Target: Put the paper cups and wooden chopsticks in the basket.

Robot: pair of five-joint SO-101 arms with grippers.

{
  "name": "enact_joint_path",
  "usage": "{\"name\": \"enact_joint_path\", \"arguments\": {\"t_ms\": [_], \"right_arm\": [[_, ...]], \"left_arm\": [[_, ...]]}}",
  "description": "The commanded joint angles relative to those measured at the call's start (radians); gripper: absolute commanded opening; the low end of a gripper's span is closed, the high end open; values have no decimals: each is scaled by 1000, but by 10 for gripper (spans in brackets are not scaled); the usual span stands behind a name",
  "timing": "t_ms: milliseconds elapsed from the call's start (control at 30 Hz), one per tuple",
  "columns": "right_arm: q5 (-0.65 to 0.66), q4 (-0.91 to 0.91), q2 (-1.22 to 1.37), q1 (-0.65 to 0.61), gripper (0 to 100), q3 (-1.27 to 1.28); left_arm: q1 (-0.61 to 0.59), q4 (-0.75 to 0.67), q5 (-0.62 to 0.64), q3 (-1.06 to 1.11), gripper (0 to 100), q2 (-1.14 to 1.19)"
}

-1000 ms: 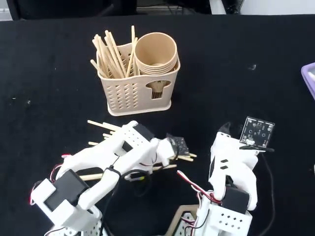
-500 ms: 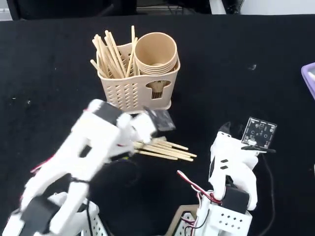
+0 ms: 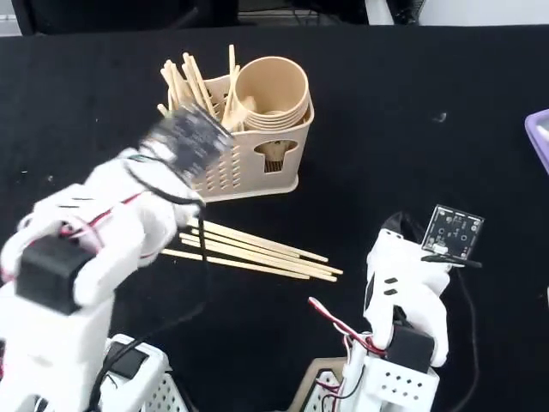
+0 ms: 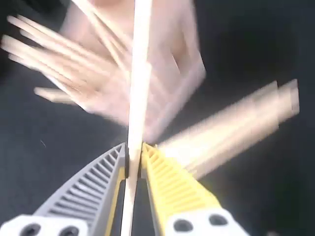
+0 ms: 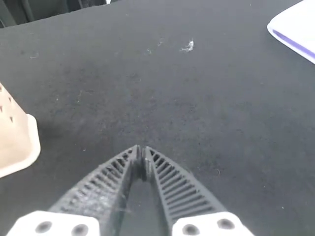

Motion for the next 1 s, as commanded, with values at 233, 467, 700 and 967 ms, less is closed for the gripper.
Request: {"name": "enact_joint_path", "arguments": {"t_ms": [233, 467, 700, 967], "right_arm": [[0, -32, -39, -35, 11, 7], [32, -32, -39, -40, 11, 13], [34, -32, -39, -40, 11, 12], [35, -32, -39, -41, 11, 12]], "left_arm": [[-16, -738, 683, -84, 30, -15], [-45, -1180, 694, 162, 30, -14], [-186, -1468, 695, 430, 30, -12], [-183, -1473, 695, 579, 30, -12]]}}
